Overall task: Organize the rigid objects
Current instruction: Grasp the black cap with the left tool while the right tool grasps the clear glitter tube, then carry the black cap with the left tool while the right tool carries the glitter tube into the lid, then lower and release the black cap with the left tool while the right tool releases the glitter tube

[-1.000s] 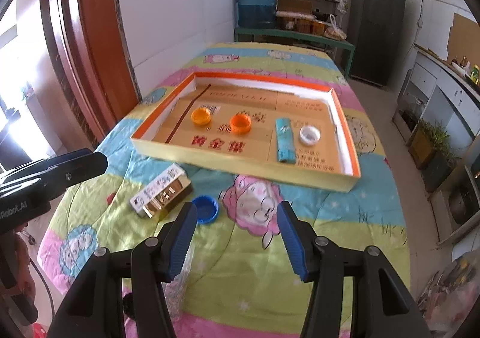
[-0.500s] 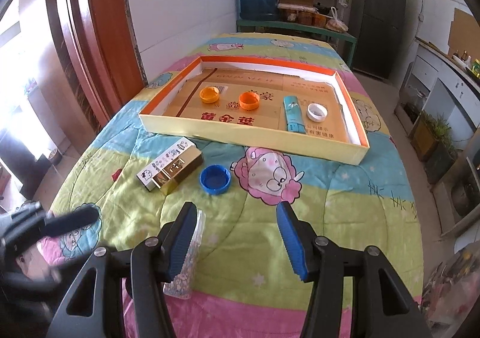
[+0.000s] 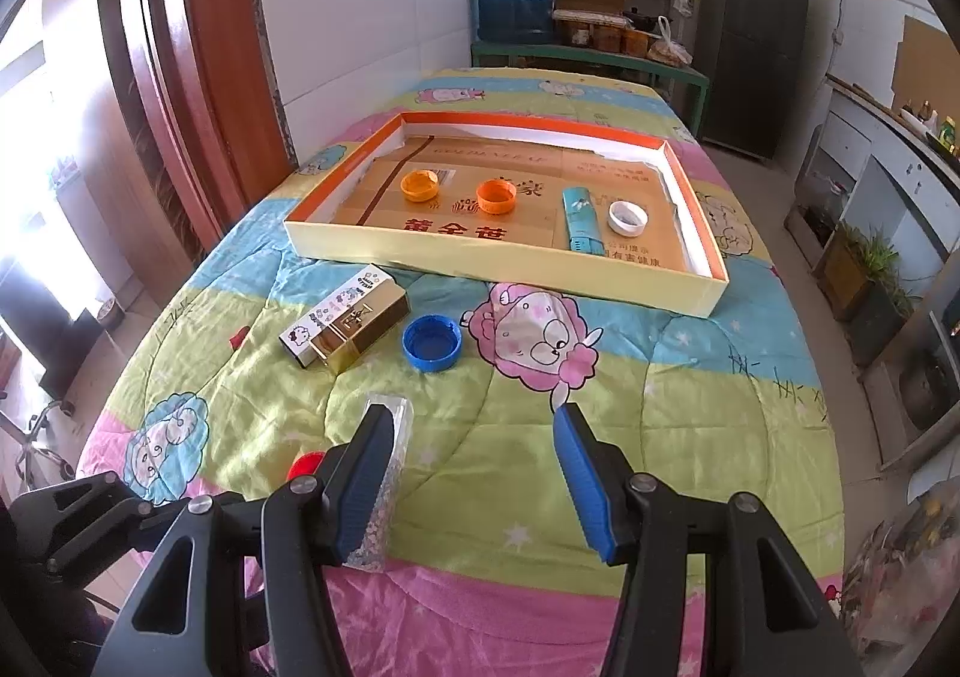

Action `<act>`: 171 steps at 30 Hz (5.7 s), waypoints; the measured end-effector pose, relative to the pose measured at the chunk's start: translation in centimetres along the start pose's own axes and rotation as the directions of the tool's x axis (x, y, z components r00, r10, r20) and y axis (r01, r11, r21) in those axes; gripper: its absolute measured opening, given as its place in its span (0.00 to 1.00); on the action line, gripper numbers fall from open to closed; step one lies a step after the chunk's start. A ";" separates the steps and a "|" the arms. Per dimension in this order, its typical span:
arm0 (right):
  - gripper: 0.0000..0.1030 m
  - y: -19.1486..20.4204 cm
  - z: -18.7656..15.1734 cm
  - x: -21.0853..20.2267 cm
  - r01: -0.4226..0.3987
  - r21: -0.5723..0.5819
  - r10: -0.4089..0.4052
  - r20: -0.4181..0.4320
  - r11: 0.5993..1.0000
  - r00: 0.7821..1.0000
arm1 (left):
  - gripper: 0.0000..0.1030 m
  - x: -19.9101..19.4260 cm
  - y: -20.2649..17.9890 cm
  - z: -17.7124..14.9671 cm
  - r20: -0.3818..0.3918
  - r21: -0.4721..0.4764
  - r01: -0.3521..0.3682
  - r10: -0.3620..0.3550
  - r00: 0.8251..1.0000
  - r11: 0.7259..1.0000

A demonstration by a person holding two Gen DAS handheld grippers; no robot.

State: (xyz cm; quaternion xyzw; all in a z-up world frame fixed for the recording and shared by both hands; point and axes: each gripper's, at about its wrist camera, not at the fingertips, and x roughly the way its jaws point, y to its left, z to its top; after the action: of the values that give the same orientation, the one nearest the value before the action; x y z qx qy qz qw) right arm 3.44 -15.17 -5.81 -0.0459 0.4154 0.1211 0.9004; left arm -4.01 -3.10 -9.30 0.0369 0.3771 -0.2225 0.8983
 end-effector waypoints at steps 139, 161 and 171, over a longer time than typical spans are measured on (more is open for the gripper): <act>0.20 -6.2 12.8 8.8 -0.092 0.108 0.087 0.055 0.990 0.995 | 0.30 8.4 11.1 17.0 0.108 -0.177 -0.140 0.161 0.981 0.974; 0.19 -6.3 13.4 13.0 -0.087 0.108 0.088 -0.002 0.990 0.996 | 0.30 11.9 13.3 17.0 0.014 -0.211 -0.200 0.208 0.978 0.957; 0.19 -6.4 13.2 13.7 -0.091 0.105 0.093 -0.015 0.990 0.996 | 0.30 13.3 14.1 16.7 -0.029 -0.212 -0.233 0.232 0.972 0.949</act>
State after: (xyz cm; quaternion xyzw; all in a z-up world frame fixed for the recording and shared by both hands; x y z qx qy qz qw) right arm 23.40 -16.43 -7.71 0.0190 0.4317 0.1403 0.8908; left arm 21.25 0.67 -8.10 -0.0155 0.3935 -0.0730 0.9163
